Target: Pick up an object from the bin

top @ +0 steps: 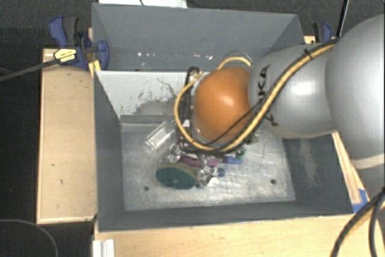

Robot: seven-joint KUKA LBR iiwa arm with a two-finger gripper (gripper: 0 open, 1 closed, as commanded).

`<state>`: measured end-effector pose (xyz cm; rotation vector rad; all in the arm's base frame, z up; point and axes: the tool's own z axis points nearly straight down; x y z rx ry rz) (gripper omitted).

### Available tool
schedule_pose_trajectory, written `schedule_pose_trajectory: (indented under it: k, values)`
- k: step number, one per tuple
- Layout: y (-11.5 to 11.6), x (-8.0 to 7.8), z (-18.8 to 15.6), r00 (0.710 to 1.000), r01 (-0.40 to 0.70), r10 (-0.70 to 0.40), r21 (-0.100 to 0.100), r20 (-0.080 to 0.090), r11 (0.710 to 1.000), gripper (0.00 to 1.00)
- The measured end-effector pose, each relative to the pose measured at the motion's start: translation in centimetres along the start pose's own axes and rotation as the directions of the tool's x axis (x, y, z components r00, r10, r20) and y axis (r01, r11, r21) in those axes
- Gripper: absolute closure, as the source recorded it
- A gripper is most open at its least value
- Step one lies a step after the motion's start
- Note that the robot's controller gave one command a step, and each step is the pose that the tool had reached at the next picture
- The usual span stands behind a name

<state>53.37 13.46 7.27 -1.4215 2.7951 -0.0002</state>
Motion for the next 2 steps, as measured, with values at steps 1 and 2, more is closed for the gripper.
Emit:
schedule_pose_trajectory:
  k: [1,2]
  values:
    - [0.1,-1.7,-10.6,0.999,0.042,-0.042,0.003,0.004,0.999,1.0]
    - [1.0,-2.5,-20.2,1.0,0.019,-0.019,0.004,0.005,1.0,1.0]
